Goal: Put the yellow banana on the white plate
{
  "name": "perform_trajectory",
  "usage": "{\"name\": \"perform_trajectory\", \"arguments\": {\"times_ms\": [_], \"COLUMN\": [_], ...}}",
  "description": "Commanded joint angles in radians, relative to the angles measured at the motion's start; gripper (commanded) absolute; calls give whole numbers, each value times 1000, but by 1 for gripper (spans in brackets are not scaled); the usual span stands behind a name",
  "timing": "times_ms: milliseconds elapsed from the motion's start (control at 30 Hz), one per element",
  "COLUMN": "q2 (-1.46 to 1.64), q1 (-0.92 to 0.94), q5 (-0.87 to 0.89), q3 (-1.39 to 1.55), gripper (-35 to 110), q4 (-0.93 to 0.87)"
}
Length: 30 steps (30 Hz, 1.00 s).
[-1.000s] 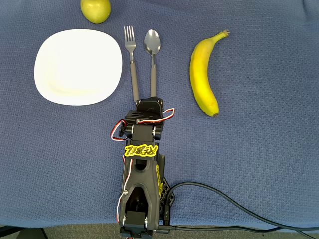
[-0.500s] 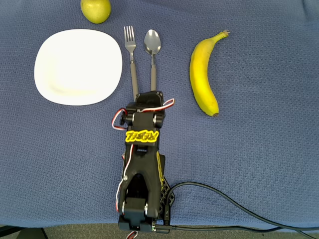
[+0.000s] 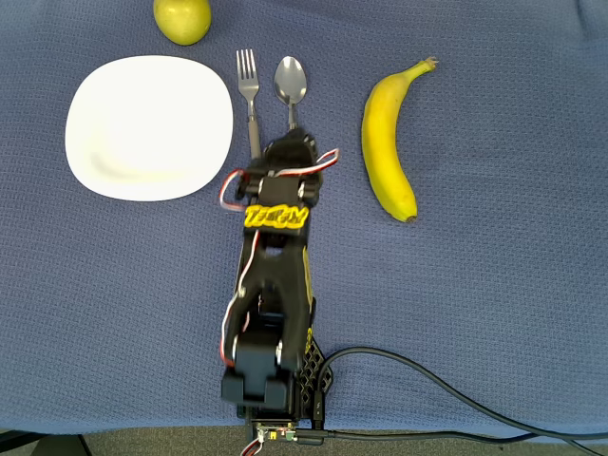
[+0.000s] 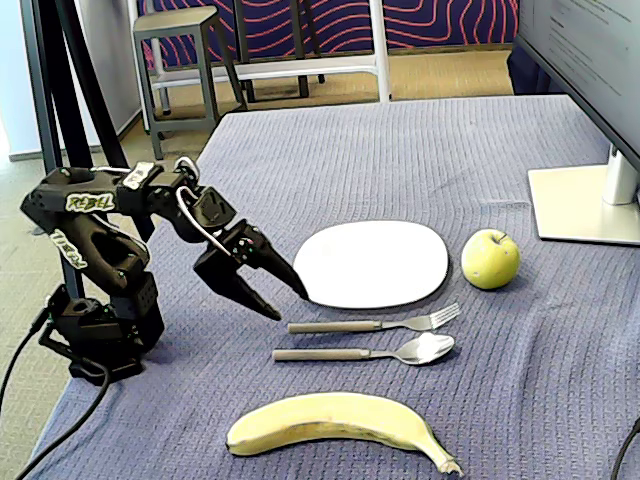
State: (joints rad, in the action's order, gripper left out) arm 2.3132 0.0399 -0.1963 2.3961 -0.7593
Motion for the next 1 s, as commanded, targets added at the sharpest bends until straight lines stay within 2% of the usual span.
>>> {"name": "perform_trajectory", "arguments": {"times_ms": [0,133,367,600,733,967], "q2": [-124,-235,-396,-523,-588,-715], "q1": [46,86,94,37,31,104], "q5": [163,383,790,1137,1246,1330], "q3": [-155,-239,-373,-601,-695,-811], "gripper": [15,21,23,34,35,34], "q4": [32,0,-34,-250,-324,-368]}}
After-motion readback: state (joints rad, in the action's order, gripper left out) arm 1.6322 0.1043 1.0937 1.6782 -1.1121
